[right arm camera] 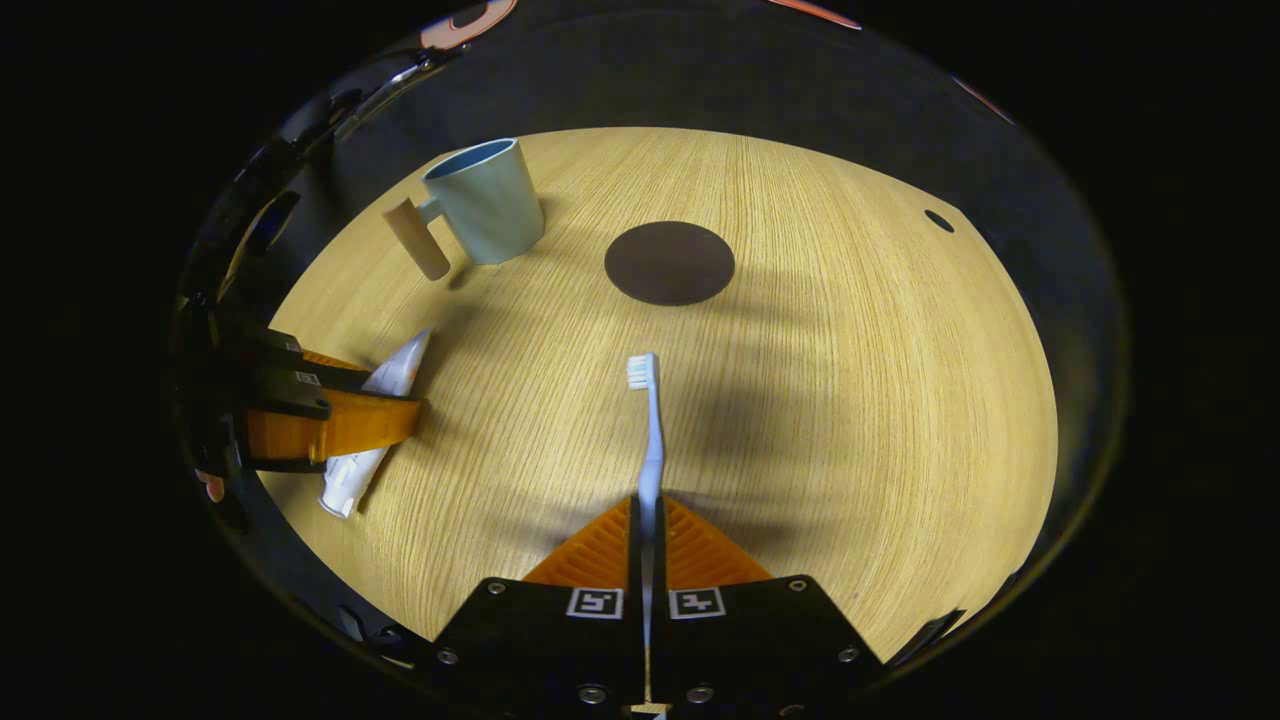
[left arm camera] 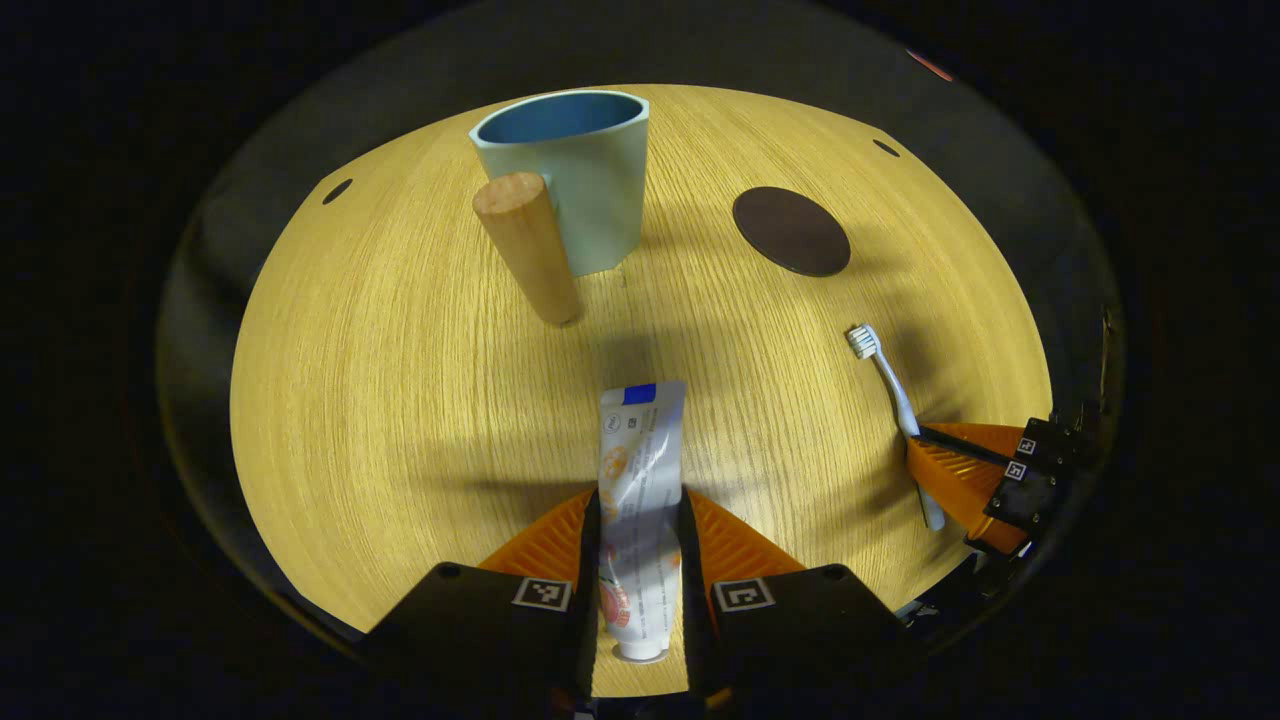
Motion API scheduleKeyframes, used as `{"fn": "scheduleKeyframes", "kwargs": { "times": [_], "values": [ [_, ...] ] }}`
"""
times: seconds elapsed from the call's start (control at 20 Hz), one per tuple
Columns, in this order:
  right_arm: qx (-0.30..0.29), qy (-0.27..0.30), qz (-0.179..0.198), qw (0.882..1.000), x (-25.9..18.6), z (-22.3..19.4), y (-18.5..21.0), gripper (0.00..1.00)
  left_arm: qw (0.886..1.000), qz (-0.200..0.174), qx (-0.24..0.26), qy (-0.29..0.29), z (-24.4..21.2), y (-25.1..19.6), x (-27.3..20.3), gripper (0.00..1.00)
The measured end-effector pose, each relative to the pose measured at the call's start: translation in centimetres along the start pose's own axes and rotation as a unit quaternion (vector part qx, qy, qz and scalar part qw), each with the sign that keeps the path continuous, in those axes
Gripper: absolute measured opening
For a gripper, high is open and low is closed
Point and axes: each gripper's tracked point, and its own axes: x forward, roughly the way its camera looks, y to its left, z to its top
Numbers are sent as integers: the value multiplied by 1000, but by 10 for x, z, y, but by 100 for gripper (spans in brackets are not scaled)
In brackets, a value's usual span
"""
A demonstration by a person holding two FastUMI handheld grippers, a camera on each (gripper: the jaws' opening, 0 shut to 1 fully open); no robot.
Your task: Put the toothbrush and toothpaste on the desktop into the cup, then pick up the cup and place it on the coaster on the desktop.
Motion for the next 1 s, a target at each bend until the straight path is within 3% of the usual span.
{"fn": "scheduleKeyframes", "kwargs": {
  "times": [0.2, 0.25, 0.7, 0.75, 1.0],
  "values": [
    [26, -8, 25, 999, 1, -1, 5, 2, 1000, -10, -11, -21, 9, -3, -1, 37],
    [37, -13, 27, 999, 1, 1, 5, 1, 1000, -13, -8, -17, 5, -1, -3, 26],
    [90, -87, 64, 990, -7, 23, 11, 2, 996, -29, -12, -78, 12, 24, -7, 26],
    [94, -98, 71, 988, -10, 26, 11, 2, 996, -31, -8, -88, 17, 27, -9, 18],
    [115, -143, 98, 978, -32, 38, 9, 1, 989, -39, 10, -143, 21, 25, -9, 18]
  ]
}}
